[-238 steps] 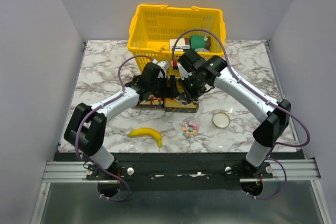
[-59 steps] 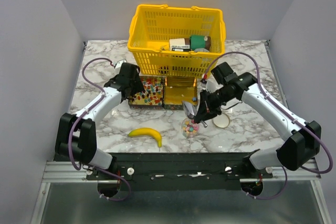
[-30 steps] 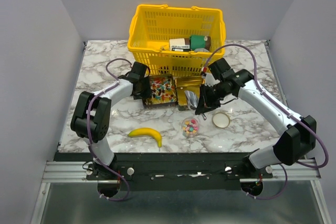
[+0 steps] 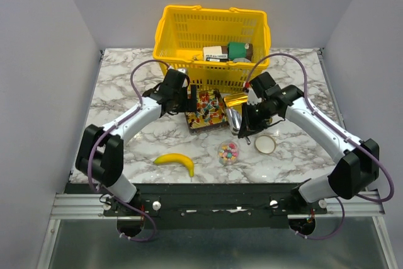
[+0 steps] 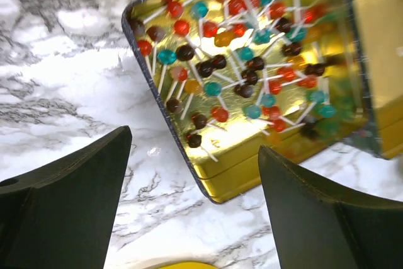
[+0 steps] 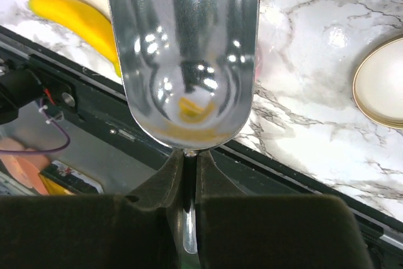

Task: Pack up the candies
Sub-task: Move the storage box to the center of the board, then adjust the spatula.

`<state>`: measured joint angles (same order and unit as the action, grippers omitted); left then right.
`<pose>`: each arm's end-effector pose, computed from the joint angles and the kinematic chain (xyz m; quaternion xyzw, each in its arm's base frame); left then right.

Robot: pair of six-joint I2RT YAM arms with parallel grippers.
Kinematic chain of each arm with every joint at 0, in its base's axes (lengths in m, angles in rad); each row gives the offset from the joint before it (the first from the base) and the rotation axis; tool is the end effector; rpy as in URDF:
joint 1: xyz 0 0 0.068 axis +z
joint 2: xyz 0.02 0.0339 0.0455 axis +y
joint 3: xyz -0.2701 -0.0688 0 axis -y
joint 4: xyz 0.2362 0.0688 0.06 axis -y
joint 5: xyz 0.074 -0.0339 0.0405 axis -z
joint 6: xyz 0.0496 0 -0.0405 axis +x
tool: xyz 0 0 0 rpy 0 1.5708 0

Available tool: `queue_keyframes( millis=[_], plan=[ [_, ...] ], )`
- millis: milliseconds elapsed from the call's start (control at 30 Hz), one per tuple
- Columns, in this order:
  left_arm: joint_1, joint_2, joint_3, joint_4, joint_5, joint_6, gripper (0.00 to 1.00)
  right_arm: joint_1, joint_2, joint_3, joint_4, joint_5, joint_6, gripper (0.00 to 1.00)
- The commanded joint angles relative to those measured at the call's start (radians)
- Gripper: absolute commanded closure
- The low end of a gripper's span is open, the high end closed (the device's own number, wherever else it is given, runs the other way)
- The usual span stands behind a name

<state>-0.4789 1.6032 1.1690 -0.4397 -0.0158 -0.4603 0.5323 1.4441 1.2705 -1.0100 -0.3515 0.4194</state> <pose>0.3089 -0.1595 0.2437 0.0060 0.9399 -0.1479 0.3078 0.2278 0.1540 0.2881 -0.0881 0.9628 0.2393 0.0898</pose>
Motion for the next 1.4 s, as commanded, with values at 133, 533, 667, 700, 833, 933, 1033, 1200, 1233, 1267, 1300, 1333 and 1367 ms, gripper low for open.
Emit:
queue_keyframes(
  millis=[133, 533, 667, 700, 833, 933, 1033, 1200, 1233, 1267, 1300, 1333, 1367],
  plan=[
    [0.002, -0.144, 0.035, 0.091, 0.223, 0.0, 0.07, 0.119, 0.022, 0.056, 0.073, 0.129, -0.111, 0.99],
    [-0.006, -0.146, -0.02, 0.196, 0.513, 0.025, 0.13, 0.225, 0.062, 0.205, 0.045, 0.236, -0.206, 0.99],
    [-0.01, -0.131, -0.031, 0.174, 0.517, 0.044, 0.18, 0.225, 0.039, 0.225, 0.054, 0.246, -0.206, 0.99],
    [-0.01, -0.124, -0.034, 0.159, 0.514, 0.049, 0.22, 0.227, 0.035, 0.231, 0.056, 0.25, -0.205, 0.99],
    [-0.023, -0.094, -0.016, 0.095, 0.471, 0.06, 0.26, 0.225, 0.003, 0.256, 0.082, 0.252, -0.189, 0.99],
    [-0.035, -0.091, -0.009, 0.088, 0.439, 0.06, 0.25, 0.225, -0.002, 0.274, 0.106, 0.209, -0.179, 0.99],
    [-0.043, -0.081, 0.001, 0.082, 0.425, 0.061, 0.25, 0.225, 0.013, 0.291, 0.111, 0.187, -0.168, 0.99],
    [-0.052, -0.065, 0.018, 0.073, 0.41, 0.066, 0.26, 0.225, 0.033, 0.3, 0.122, 0.183, -0.151, 0.99],
    [-0.055, -0.062, 0.024, 0.067, 0.407, 0.066, 0.26, 0.225, 0.042, 0.302, 0.128, 0.18, -0.151, 0.99],
    [-0.055, -0.062, 0.03, 0.062, 0.407, 0.068, 0.25, 0.225, 0.048, 0.303, 0.128, 0.18, -0.146, 0.99],
    [-0.055, -0.063, 0.041, 0.053, 0.402, 0.071, 0.25, 0.225, 0.055, 0.306, 0.125, 0.181, -0.142, 0.99],
    [-0.055, -0.069, 0.047, 0.049, 0.383, 0.072, 0.26, 0.225, 0.059, 0.305, 0.12, 0.183, -0.142, 0.99],
    [-0.055, -0.074, 0.053, 0.042, 0.373, 0.078, 0.25, 0.225, 0.065, 0.302, 0.11, 0.19, -0.136, 0.99]
  ],
)
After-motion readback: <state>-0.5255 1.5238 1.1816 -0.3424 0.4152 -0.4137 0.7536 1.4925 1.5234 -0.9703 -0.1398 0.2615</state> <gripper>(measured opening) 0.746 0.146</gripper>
